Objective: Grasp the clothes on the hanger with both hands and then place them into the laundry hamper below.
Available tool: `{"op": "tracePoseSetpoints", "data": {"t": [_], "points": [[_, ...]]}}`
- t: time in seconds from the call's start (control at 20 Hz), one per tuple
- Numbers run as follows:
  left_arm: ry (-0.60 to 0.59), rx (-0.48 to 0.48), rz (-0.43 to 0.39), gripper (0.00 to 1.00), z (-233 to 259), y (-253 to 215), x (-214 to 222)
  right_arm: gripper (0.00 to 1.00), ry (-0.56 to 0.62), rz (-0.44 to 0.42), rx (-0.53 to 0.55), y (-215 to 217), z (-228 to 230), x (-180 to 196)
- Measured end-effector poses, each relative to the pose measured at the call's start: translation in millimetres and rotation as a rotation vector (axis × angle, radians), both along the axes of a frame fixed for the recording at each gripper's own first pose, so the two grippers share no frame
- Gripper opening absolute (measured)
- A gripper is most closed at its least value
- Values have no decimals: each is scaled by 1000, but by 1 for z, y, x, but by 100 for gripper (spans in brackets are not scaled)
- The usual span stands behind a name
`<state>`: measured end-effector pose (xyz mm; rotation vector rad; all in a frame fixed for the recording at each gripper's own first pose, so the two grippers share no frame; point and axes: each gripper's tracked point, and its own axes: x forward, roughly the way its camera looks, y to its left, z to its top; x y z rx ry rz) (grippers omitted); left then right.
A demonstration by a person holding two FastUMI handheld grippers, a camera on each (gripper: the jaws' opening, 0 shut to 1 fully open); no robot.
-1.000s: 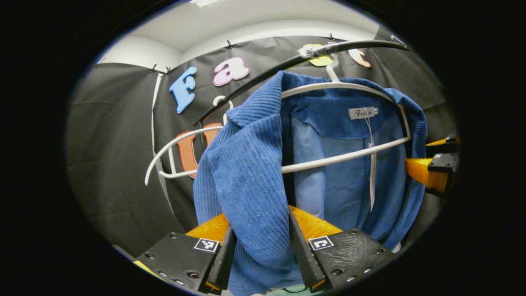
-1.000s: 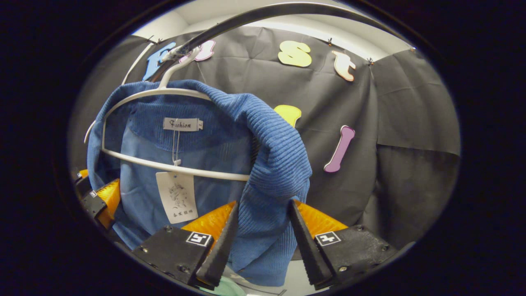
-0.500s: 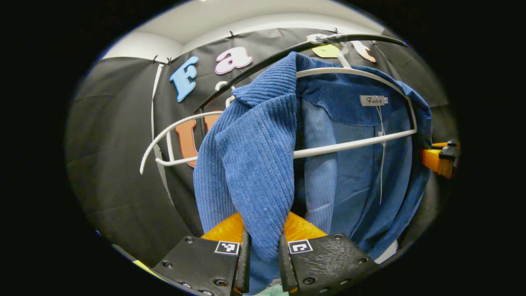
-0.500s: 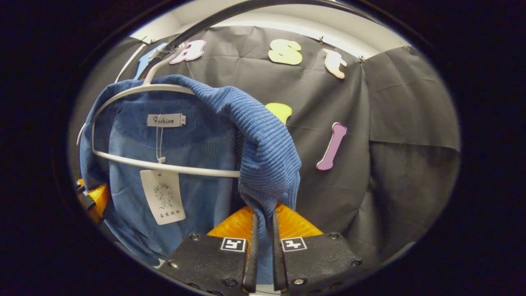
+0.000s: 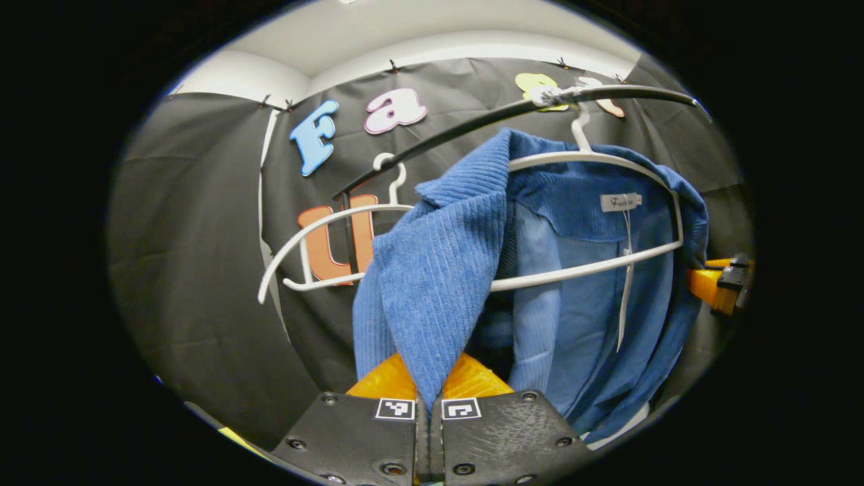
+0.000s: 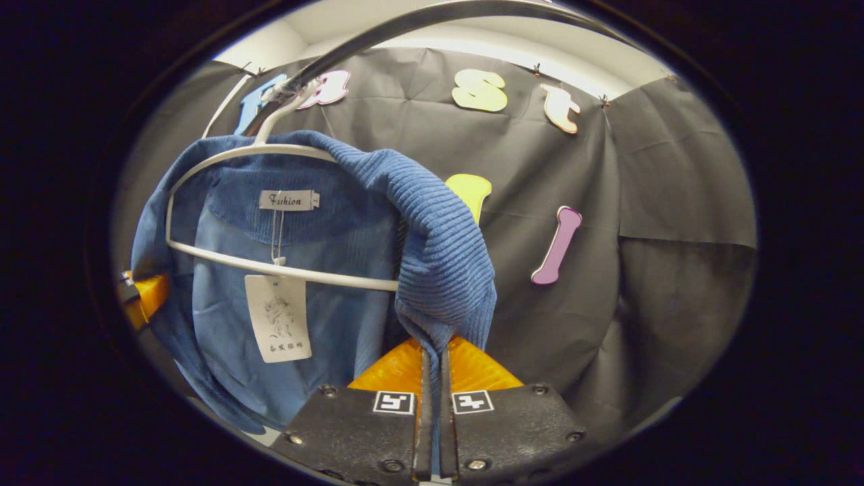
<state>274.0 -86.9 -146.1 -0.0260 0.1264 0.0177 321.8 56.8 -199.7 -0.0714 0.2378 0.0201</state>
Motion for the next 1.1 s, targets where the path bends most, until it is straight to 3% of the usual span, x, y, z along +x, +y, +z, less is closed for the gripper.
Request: {"op": "tracePoseSetpoints", "data": {"t": [0.1,0.15,0.25,0.8,1.1], "points": [[-7,12,5,5,3,7,-2,4,-14,25,14,0,0,1],[-13,25,10,1,6,12,-4,3,-22,30,36,-1,1,3],[-18,35,10,5,6,17,-4,4,-47,51,85,-1,1,4],[-31,74,14,5,15,36,-1,4,-67,353,354,-5,8,28],[-45,78,38,5,30,55,-2,4,-15,491,686,-9,7,30]]}}
